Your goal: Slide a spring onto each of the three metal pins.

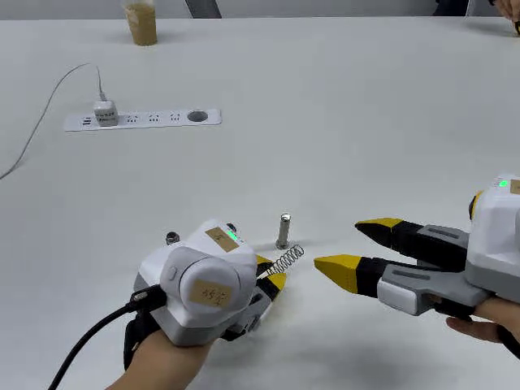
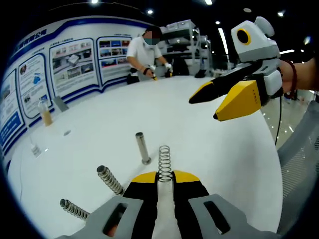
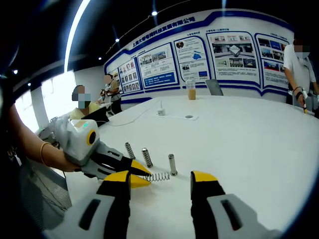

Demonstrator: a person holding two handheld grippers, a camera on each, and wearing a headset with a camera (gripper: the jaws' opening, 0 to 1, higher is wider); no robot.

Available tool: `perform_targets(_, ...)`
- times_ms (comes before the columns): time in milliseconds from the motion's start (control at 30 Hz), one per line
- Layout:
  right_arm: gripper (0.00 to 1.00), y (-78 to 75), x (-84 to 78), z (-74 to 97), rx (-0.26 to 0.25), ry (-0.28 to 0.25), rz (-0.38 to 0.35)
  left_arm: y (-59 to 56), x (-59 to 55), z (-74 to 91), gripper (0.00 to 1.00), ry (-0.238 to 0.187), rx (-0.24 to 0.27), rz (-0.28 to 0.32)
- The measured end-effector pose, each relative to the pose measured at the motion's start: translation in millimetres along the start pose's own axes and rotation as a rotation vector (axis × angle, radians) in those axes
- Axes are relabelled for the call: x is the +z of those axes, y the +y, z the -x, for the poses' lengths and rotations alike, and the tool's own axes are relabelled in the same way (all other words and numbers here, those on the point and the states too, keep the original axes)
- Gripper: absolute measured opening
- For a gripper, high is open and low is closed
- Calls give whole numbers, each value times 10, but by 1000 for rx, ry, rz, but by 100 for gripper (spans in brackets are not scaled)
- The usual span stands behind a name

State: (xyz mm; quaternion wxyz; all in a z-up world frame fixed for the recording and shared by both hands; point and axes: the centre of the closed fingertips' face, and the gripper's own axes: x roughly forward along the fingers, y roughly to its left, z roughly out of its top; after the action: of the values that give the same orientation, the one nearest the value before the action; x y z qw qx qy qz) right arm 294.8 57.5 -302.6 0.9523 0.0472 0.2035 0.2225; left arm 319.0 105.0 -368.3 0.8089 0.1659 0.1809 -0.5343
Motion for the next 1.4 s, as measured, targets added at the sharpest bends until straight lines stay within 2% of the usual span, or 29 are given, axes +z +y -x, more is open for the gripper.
perform_targets(200, 48, 34, 50, -9, 20, -8, -7, -6, 116, 119, 10, -41, -3, -17)
perform_targets(367, 43, 75, 94, -14, 48, -24, -49, -8, 211, 216, 10, -86, -9, -16)
perform_targets(567, 40, 138, 154, -19, 84, -33, -53, -35, 358, 320, 10, -152, -44, -12)
perform_targets(700, 37, 224, 192, -15, 128, -37, -55, -81, 404, 375, 10, -178, -79, -11)
perform_targets(933, 36, 322, 184, -24, 176, -16, -36, -131, 448, 472, 10, -220, -120, -12)
perform_targets(1167, 34, 427, 167, -22, 241, -4, -58, -187, 491, 565, 11, -249, -156, -32)
perform_targets(1400, 32, 532, 209, 1, 317, -18, -98, -273, 577, 670, 11, -293, -200, -57)
